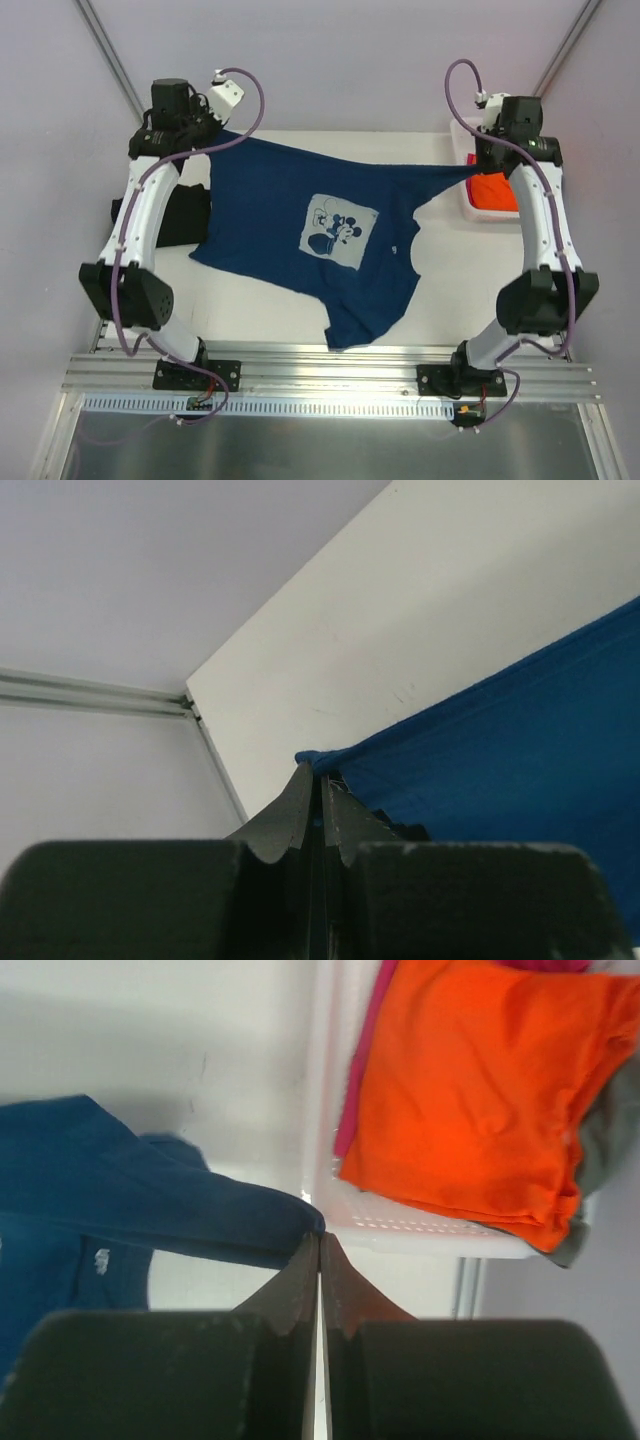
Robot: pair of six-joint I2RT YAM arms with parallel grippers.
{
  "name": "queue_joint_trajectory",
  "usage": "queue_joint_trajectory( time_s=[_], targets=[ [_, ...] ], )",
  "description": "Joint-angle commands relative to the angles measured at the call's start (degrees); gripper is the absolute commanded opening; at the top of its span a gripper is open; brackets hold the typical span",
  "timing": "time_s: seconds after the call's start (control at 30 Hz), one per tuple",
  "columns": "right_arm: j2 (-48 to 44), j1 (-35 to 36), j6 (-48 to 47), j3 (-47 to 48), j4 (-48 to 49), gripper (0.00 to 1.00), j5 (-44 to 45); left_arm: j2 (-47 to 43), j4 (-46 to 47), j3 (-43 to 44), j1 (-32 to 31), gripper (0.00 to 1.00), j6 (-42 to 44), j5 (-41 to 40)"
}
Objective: Fold and stack the t-shirts
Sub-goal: Flatten out the tshirt
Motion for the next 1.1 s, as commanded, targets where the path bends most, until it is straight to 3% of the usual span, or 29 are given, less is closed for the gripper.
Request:
queue_joint_trajectory(
  time_s=[0.0,0.1,0.23,0.37,0.43,0.57,0.63,0.77,0.9,1.07],
  targets=[
    [3.55,-1.16,3.54,12.02,-2.96,0.00,-3.86,5.42,3.65,7.05,0.78,0.00,-2.84,-0.89],
    [7.69,-1.95,3.90,25.17,-3.92,0.01,-1.40,7.37,3.65,13.82,0.34,0.00,-3.82,-0.63],
    [5.95,-1.95,2.05,30.07,-4.28,0.00,0.36,4.30,3.65,15.77,-0.27,0.00,-2.33,-0.10],
    [-5.55,-1.95,0.38,19.99,-6.11,0.01,-0.34,-6.39,3.56,8.93,-0.54,0.00,-2.24,1.92],
    [-14.86,-1.95,-0.93,11.67,-7.70,0.01,-0.61,-11.94,3.56,1.21,-0.63,0.00,-2.15,4.45],
    [-32.17,-2.04,-5.41,1.00,-8.95,0.01,3.23,-31.06,3.56,-12.95,-0.72,0.00,-1.63,8.77],
    [-40.50,-2.13,-8.14,-0.60,-7.19,0.01,6.58,-37.60,3.65,-19.72,-0.72,0.00,-0.23,9.92],
    [-45.21,-2.13,-11.83,4.21,-4.29,0.01,18.16,-48.95,3.82,-22.73,-0.72,0.00,0.49,8.88],
    [-44.34,-3.00,-13.16,12.21,-2.78,0.01,20.58,-48.97,5.23,-15.89,-0.72,0.00,-1.80,3.60],
    [-35.66,-2.92,-13.67,17.85,3.70,0.00,17.85,-38.27,9.80,-5.80,-0.72,0.00,-1.28,0.79]
  ],
)
